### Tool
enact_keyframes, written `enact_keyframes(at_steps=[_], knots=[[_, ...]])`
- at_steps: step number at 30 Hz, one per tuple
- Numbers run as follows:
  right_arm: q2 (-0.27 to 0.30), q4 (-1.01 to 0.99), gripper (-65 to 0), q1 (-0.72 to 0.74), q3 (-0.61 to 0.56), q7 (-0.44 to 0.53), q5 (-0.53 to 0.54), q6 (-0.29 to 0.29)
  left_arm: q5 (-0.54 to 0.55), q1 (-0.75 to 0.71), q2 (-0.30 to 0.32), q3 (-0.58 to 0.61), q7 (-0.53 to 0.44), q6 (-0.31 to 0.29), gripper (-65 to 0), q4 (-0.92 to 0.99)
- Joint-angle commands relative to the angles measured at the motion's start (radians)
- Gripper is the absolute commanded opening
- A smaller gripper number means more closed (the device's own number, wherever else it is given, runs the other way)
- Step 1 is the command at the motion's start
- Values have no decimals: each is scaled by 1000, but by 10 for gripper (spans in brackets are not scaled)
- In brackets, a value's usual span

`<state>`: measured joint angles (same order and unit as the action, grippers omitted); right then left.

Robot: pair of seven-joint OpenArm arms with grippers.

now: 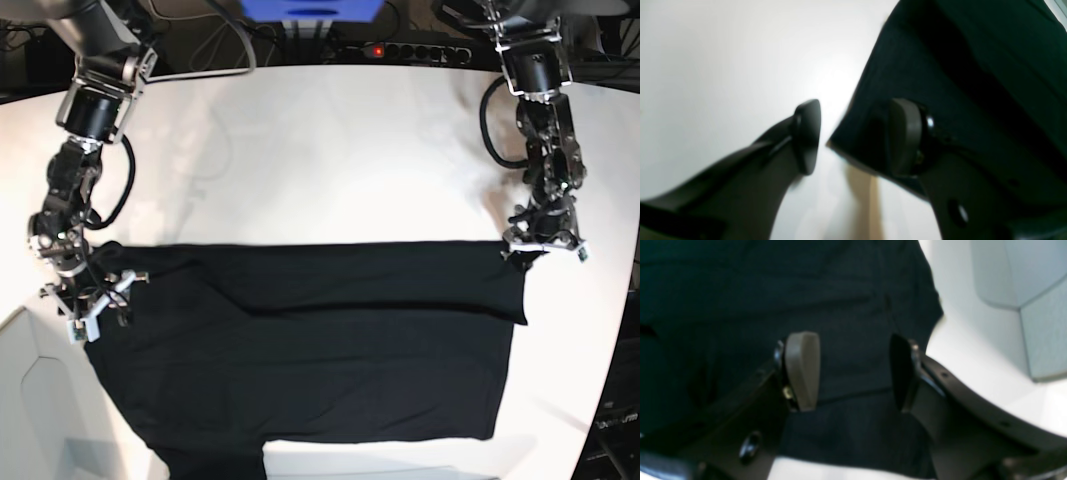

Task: Fold the T-shirt properly
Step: 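Lay the shoulder edge down over the shirt body with both grippers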

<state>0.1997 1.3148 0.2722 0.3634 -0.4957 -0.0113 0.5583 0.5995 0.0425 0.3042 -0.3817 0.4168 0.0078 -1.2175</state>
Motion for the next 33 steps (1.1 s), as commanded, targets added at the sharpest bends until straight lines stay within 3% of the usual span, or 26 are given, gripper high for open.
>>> enact_keyframes(at_steps=[1, 5, 14, 16, 22, 33], knots=[[13, 18, -306, 25, 1, 29, 15, -5, -2, 13, 16, 0, -23, -10, -334, -12], [20, 18, -306, 23, 3, 27, 15, -5, -3, 21, -20, 0, -22, -10, -335, 14], [76, 6, -305, -31, 90, 29, 14, -5, -3, 21, -26, 0, -20, -12, -346, 118], [85, -25, -305, -41, 96, 33, 15, -5, -3, 21, -26, 2, -20, -12, -397, 130], [123, -160, -305, -38, 165, 35, 17, -5, -3, 24, -27, 2, -17, -13, -649, 163], [129, -226, -312, -75, 164, 35, 17, 1, -3, 33, -21, 53, -22, -13, -650, 187]])
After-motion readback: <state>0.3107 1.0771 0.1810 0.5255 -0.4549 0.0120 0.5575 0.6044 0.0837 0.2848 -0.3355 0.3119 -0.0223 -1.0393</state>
